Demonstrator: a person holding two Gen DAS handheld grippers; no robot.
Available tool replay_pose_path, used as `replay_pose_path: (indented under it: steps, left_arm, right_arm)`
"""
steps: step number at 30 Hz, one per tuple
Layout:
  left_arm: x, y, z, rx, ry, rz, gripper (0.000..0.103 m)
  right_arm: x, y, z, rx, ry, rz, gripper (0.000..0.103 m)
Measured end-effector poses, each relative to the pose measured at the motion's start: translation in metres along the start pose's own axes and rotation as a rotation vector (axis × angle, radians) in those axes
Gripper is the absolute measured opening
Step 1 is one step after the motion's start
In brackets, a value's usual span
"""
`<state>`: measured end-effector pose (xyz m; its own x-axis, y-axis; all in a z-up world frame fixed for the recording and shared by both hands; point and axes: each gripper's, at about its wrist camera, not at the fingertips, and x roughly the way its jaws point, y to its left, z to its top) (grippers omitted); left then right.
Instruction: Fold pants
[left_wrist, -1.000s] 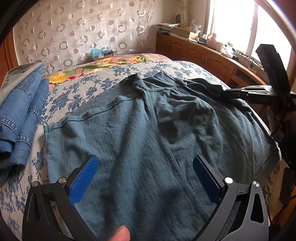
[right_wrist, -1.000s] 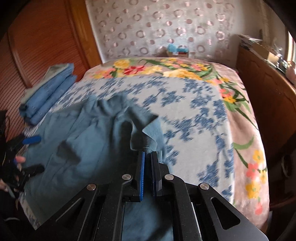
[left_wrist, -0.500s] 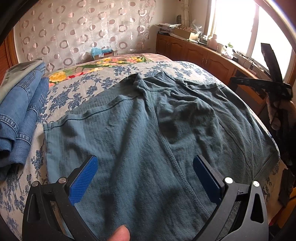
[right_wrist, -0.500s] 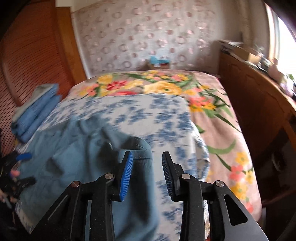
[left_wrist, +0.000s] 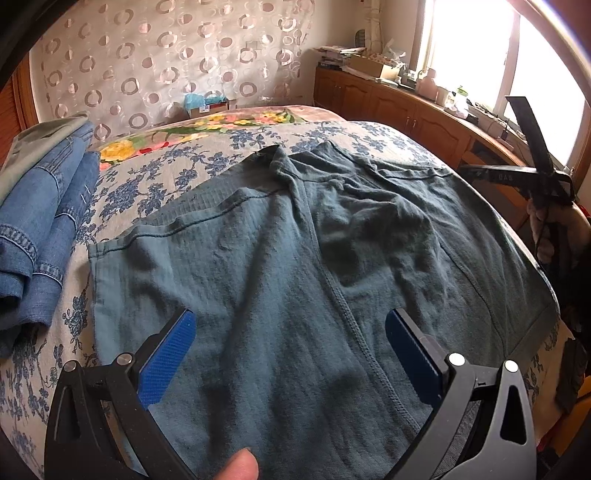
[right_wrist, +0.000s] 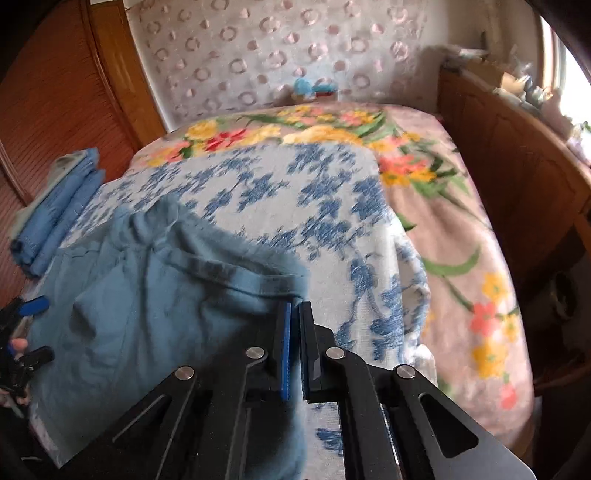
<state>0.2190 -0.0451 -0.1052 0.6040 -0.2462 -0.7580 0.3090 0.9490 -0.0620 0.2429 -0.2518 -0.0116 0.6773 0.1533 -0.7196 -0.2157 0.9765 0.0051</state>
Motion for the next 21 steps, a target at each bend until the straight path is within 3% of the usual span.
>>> replay_pose_path:
  steps: [1,2,5,12,19,21]
  left_arm:
    - [0.0,0.0,0.0,-0.003,-0.001,0.001,0.103]
    - [0.0,0.001,0.0,-0.004,-0.001,0.001,0.103]
    - [-0.001,0.001,0.0,-0.001,-0.004,0.009,0.103]
    - [-0.027,0.007,-0.013,-0.027,-0.032,0.038,0.103]
    - [-0.062,0.037,-0.052,-0.119,-0.035,0.072,0.096]
    - [-0.069,0.044,-0.064,-0.141,-0.031,0.077,0.086]
  right_arm:
    - [-0.004,-0.004,0.001,0.01,-0.021,-0.103,0.003]
    - [-0.008,-0.011,0.002,0.034,-0.043,-0.131,0.003]
    - [-0.015,-0.024,-0.001,0.083,-0.049,-0.032,0.003]
    - [-0.038,-0.012,-0.021,0.027,-0.08,0.041,0.005]
    - [-0.057,-0.008,-0.054,-0.023,-0.098,0.117,0.035]
    - [-0.064,-0.007,-0.064,-0.034,-0.104,0.132,0.04]
